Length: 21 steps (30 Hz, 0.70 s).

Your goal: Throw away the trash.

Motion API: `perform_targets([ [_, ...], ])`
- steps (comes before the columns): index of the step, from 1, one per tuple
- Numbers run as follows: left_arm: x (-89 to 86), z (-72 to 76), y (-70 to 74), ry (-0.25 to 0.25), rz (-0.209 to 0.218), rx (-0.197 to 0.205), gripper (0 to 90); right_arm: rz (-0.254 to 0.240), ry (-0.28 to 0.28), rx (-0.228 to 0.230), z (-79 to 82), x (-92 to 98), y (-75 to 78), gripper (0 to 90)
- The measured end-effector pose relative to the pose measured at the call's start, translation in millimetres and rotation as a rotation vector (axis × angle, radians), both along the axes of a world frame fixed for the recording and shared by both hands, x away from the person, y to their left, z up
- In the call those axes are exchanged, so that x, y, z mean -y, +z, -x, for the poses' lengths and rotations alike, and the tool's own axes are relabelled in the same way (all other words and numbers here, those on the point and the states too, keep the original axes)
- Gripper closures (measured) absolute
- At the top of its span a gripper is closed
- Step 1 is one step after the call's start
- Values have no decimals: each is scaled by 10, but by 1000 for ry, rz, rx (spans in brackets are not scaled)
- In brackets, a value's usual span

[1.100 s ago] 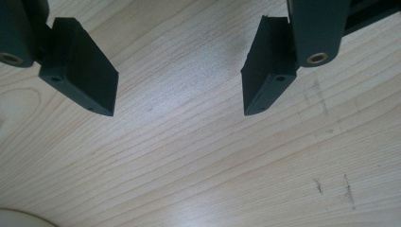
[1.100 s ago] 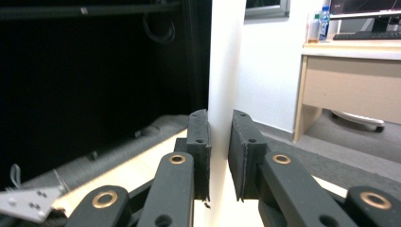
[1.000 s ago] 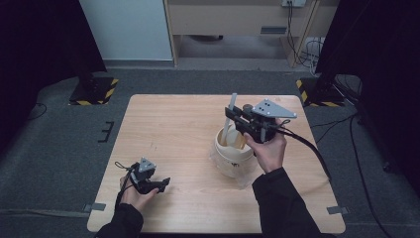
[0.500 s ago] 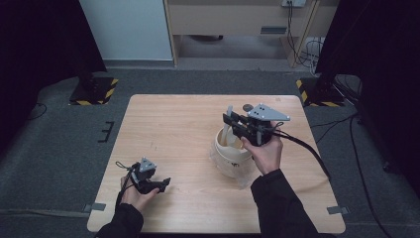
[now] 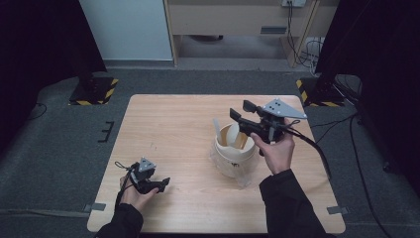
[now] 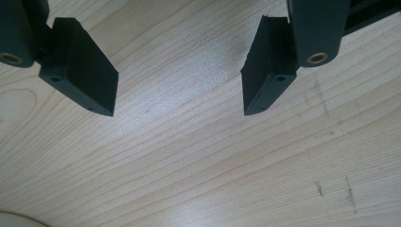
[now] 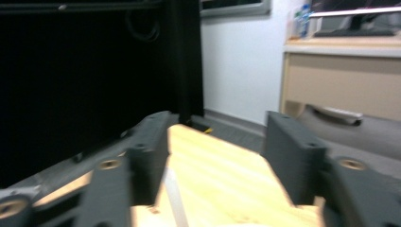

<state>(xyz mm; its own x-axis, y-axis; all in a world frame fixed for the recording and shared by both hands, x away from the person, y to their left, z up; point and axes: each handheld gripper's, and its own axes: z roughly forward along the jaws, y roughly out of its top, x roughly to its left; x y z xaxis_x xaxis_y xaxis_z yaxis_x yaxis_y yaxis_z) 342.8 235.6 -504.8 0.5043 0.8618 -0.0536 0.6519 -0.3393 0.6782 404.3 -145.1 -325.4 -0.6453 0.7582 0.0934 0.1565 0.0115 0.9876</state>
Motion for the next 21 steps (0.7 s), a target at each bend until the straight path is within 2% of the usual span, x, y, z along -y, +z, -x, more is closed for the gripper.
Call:
perform_targets([
  [3, -9, -1, -4, 3, -2, -6, 275, -22, -55, 2, -8, 150, 6, 293],
  [6, -19, -2, -6, 8, 0, -8, 272, -35, -104, -8, -12, 311, -61, 230],
  [10, -37, -8, -12, 14, -3, -9, 262, -35, -154, -40, -7, 537, -243, 189],
  [13, -58, -16, -21, 16, -6, -5, 246, -13, -190, -74, 3, 690, -401, 172],
  [19, -100, -36, -47, 27, -11, -4, 216, 76, -259, -205, 37, 990, -885, 151],
  [21, -111, -43, -59, 32, -11, -2, 196, 92, -268, -252, 48, 1079, -1054, 153],
])
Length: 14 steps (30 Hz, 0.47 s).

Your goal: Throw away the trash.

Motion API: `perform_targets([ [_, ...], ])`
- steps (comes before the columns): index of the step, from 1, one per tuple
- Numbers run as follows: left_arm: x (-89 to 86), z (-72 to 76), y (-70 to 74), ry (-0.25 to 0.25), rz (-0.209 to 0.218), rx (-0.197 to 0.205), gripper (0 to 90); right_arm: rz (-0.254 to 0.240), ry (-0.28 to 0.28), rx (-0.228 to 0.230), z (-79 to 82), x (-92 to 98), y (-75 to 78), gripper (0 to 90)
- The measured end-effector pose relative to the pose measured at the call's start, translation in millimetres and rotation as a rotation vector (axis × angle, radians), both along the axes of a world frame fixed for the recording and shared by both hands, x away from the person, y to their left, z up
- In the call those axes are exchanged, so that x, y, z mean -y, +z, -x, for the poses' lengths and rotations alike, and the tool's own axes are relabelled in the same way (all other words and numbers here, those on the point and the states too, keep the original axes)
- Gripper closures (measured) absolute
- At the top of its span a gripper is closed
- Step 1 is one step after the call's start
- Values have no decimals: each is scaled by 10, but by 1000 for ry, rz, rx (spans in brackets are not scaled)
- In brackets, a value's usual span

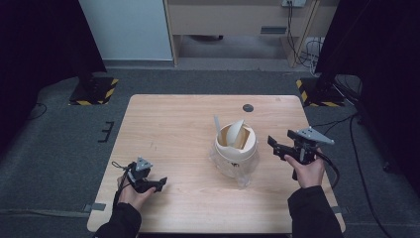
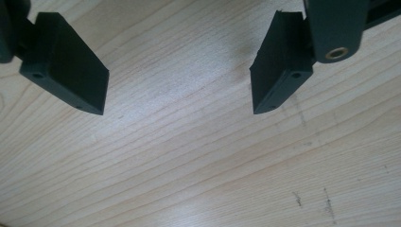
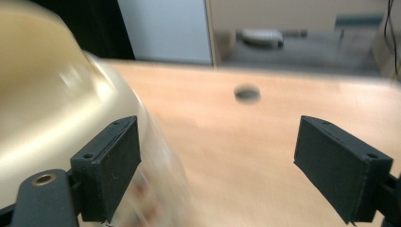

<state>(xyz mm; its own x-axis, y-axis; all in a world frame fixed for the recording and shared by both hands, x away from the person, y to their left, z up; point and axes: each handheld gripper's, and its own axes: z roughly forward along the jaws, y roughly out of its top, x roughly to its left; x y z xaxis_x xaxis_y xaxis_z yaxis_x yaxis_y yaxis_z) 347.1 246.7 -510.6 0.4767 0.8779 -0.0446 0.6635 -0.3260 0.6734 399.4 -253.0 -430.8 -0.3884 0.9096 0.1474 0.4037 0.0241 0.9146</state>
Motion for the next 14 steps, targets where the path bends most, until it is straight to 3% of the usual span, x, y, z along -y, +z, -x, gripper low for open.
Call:
perform_targets([
  [3, -26, -15, -17, -3, -14, -2, 173, 9, -13, -73, 24, 113, -246, 151],
  [5, -45, -26, -30, -4, -18, 0, 160, 49, -16, -129, 33, 184, -392, 145],
  [9, -76, -42, -42, 7, -28, -4, 143, 124, -16, -193, 36, 323, -636, 136],
  [14, -107, -76, -60, 12, -34, -25, 127, 190, -21, -266, 51, 448, -810, 114],
])
